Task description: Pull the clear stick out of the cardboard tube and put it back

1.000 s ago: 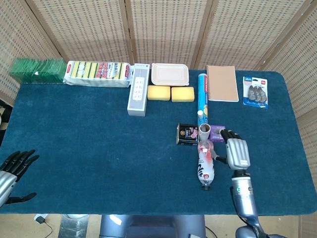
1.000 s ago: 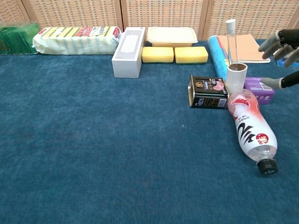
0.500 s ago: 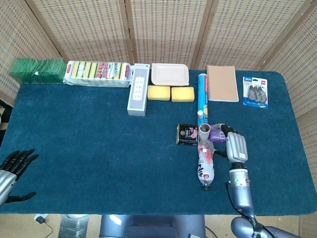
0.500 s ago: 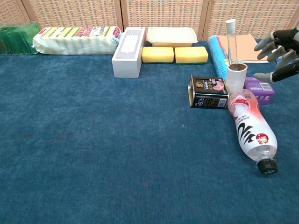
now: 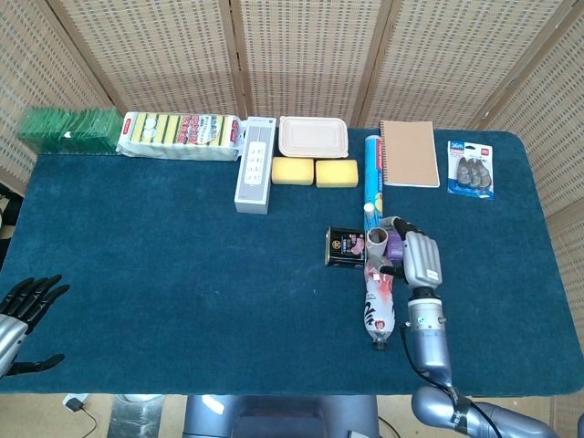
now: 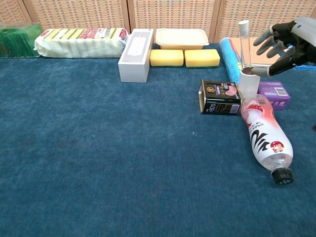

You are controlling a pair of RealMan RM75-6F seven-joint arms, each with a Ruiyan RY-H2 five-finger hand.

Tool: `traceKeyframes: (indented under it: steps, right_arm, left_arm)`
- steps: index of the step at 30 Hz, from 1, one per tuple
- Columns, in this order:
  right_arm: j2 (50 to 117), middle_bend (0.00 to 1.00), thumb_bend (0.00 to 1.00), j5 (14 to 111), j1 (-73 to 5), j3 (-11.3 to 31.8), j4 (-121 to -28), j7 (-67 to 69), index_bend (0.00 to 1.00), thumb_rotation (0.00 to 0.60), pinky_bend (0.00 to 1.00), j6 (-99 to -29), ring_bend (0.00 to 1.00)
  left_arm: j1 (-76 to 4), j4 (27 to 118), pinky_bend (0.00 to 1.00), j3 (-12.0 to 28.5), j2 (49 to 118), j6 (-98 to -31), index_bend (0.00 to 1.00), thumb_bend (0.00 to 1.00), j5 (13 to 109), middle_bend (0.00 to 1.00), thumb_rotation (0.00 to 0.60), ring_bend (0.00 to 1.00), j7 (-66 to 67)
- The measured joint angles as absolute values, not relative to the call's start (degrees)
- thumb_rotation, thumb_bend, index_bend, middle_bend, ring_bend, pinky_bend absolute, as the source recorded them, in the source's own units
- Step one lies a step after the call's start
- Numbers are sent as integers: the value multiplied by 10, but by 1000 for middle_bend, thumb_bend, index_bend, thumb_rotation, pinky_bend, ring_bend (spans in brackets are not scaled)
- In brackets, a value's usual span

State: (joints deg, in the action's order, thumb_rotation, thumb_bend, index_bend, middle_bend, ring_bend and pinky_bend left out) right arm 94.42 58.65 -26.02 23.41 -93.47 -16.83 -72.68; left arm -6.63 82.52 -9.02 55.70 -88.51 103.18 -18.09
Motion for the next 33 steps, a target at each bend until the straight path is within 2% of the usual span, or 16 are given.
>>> traceKeyframes:
  steps: [13, 33]
  right_arm:
    - [961, 347, 279, 584, -296, 236, -896, -168, 305, 600, 346, -717, 333]
    - [943, 347, 279, 563, -313, 237, -870, -172, 304, 600, 347, -717, 333]
  left_arm:
    - [-65, 819, 0, -88, 557, -887, 33, 85, 1028, 12, 549, 0, -190]
    - [-71, 834, 0, -87, 557, -867, 34, 84, 1021, 11, 549, 0, -173]
